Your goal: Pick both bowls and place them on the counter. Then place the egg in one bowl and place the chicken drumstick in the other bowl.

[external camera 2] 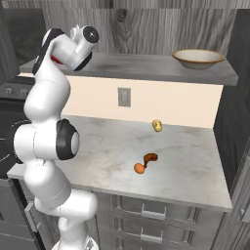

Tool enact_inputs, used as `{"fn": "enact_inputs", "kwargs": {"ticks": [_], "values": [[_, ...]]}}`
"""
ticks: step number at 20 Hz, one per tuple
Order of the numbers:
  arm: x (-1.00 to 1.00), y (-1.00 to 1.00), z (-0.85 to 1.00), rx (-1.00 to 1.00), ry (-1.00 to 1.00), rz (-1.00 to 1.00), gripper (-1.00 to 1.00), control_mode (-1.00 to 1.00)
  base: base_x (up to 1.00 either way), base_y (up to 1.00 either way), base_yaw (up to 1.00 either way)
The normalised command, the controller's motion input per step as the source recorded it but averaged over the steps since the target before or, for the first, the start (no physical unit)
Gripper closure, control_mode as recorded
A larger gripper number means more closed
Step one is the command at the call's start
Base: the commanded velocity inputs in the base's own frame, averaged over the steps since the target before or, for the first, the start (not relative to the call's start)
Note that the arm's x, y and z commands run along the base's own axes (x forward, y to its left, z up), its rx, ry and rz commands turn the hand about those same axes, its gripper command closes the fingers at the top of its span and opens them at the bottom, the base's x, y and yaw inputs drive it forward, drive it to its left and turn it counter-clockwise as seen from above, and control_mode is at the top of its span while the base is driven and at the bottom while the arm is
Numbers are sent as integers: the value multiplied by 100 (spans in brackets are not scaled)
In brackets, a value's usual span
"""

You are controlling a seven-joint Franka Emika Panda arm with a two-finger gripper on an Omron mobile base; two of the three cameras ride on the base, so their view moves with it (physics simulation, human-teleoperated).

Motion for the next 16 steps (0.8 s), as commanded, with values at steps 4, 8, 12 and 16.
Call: {"fn": "enact_inputs", "kwargs": {"ticks": [4,8,12,16], "values": [[30,13,0,-2,2,0,-100,-100,0,0,0],[32,13,7,0,0,0,-100,-100,0,0,0],[23,17,3,0,0,0,-100,-100,0,0,0],[18,18,-3,0,0,0,-100,-100,0,0,0]]}}
